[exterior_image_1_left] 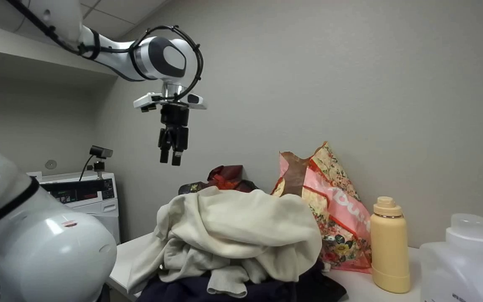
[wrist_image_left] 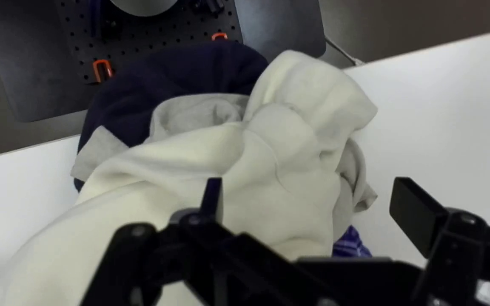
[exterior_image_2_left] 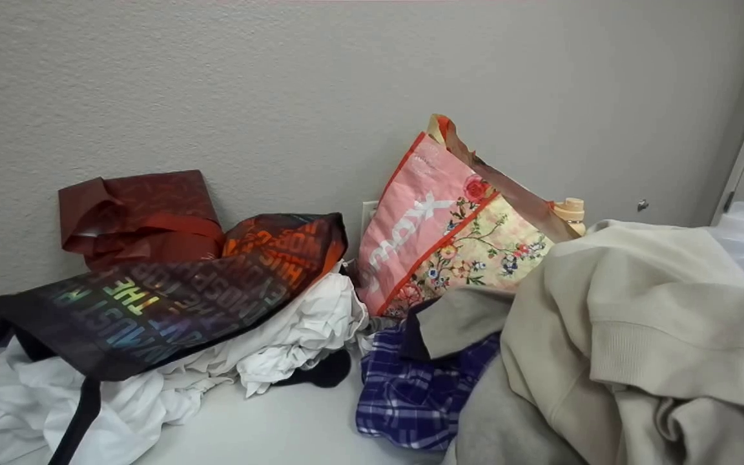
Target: Move the white bottle of detergent to the left
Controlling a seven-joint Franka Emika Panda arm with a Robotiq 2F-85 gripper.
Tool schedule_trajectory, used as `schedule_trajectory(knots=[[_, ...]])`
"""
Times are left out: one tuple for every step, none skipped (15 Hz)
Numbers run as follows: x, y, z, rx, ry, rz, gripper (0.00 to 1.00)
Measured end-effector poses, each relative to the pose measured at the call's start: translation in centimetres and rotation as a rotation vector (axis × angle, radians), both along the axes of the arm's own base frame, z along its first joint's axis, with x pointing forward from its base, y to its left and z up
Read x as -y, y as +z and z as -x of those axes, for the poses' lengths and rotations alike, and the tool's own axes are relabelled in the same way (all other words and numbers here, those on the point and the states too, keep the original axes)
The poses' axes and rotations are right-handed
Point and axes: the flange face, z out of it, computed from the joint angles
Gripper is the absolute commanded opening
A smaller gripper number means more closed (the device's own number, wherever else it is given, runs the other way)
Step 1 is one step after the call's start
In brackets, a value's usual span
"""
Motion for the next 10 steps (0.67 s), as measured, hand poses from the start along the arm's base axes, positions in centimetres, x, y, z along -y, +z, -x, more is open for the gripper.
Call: schedule_trajectory(knots=[[1.3,-0.4,-1.1,0.015,-0.053,0.016,1.0],[2.8,-0.9,-2.1,0.026,-0.104,0.033,1.0],[4.6,-1.5,-3.2,0.038,-0.156,0.049,1.0],[6.5,-2.0,-4.2,0.051,-0.206,0.064,1.0],[8.5,-2.6,-5.1,0.067,-0.262,0.073,1.0],[10.5,-3.2,-5.9,0.083,-0.315,0.078,1.0],[12.3,-3.8,-6.7,0.102,-0.367,0.079,1.0],[14.1,-4.4,-7.4,0.122,-0.423,0.079,1.0],[15.6,-5.0,-8.1,0.143,-0.476,0.079,1.0],[17.0,-5.6,-8.7,0.164,-0.532,0.077,1.0]])
